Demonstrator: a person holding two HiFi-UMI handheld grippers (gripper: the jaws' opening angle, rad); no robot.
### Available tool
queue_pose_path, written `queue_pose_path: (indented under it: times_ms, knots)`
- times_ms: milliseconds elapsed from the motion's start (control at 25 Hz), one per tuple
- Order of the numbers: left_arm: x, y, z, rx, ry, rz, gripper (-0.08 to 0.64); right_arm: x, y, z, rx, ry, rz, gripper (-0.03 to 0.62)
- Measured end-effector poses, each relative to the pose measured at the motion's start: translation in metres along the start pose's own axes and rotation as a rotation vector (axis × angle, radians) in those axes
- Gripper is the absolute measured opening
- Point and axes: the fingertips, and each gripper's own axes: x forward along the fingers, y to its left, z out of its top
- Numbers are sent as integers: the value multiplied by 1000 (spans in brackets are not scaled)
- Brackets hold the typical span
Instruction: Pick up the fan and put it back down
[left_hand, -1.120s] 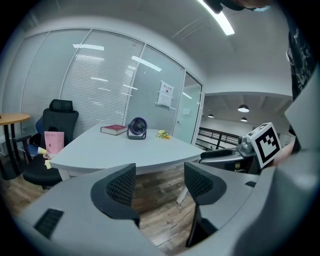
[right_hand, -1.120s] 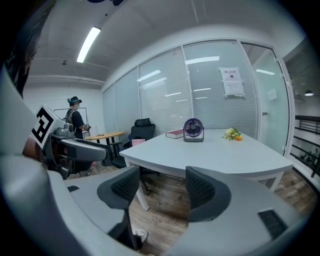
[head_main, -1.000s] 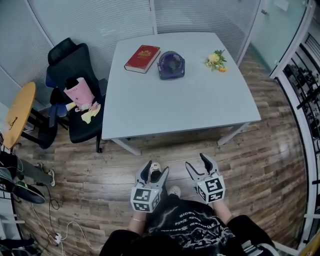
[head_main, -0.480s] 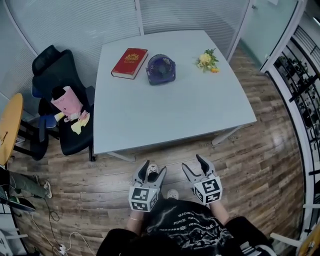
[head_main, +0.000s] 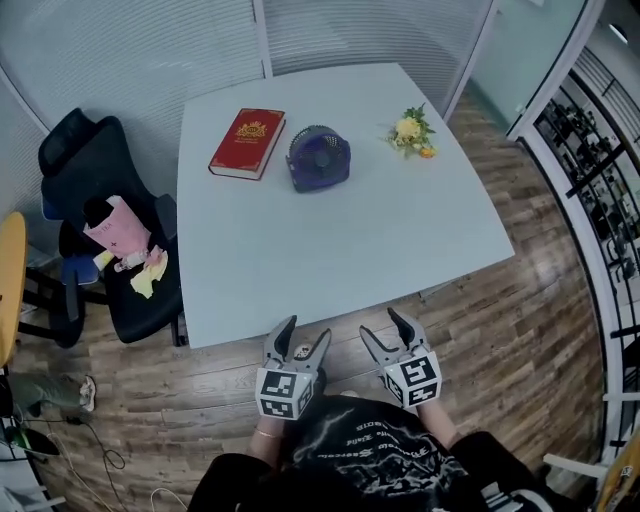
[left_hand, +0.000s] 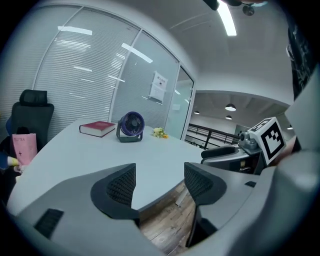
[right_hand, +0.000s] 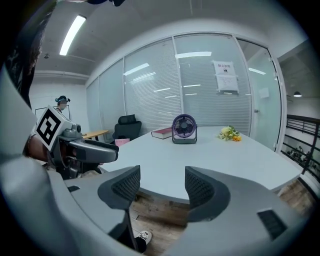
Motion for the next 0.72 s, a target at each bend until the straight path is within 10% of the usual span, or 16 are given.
queue_pose_path:
  times_ms: [720]
  knots:
    - [52, 82, 51, 96, 19, -153, 318, 89, 5, 46, 35, 1, -122, 278]
